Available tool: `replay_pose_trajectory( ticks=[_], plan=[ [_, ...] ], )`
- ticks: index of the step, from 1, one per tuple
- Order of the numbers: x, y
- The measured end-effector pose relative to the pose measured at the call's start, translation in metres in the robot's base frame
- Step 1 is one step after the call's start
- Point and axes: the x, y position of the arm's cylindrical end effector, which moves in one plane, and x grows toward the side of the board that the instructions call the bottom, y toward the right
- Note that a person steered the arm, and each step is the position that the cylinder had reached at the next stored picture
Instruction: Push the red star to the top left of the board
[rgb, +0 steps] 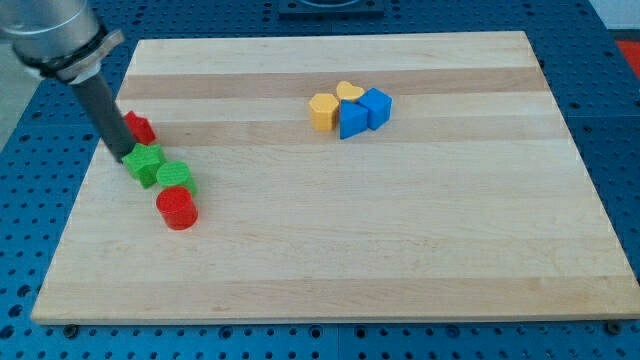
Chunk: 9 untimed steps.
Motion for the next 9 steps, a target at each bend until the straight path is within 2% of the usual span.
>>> replay_pose_trajectory(
  ticks=[1, 2, 5, 6, 7, 8, 9],
  plan=[
    [-0.062, 0.005],
    [-0.104, 0.005],
    [-0.072, -0.028],
    [-0.092, -0.056],
    [-0.120, -0.050],
    [-0.128, -0.045],
    [-0.112, -0.051]
  ],
)
